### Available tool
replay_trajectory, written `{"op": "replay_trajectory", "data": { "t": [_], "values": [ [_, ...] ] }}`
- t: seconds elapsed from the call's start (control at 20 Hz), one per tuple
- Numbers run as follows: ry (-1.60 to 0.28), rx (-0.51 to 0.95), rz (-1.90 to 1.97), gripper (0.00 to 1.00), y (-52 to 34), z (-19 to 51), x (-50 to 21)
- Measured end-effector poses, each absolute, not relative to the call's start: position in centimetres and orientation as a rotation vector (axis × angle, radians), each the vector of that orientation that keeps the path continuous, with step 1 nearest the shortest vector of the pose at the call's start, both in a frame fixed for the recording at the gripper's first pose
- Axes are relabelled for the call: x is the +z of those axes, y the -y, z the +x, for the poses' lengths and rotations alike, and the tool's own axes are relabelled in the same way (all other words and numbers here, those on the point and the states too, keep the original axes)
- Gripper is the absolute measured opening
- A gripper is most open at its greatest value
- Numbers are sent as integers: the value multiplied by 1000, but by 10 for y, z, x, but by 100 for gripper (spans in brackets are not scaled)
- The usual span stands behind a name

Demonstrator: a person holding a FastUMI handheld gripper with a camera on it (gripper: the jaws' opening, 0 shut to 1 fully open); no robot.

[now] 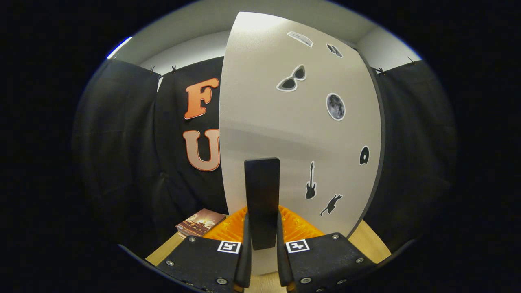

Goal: Open the shoe cabinet door, grab the shoes and put them into the shoe cabinet, then close the shoe cabinet door.

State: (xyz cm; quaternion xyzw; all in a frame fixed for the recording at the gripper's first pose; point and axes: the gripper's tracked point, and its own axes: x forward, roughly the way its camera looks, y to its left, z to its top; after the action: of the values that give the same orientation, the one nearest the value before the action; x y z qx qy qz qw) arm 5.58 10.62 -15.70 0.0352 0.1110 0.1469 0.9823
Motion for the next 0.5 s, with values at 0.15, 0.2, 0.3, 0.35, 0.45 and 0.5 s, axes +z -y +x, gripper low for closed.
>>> {"op": "replay_trajectory", "data": {
  "t": [0.15,0.2,0.3,0.35,0.45,0.5],
  "values": [
    [-224,299,93,26,-97,46,-157],
    [-225,298,92,26,-93,43,-157],
    [-231,288,84,26,-86,41,-158],
    [-234,283,81,26,-83,39,-159],
    [-238,274,84,26,-77,36,-158],
    [-241,266,87,26,-74,34,-159]
  ]
}}
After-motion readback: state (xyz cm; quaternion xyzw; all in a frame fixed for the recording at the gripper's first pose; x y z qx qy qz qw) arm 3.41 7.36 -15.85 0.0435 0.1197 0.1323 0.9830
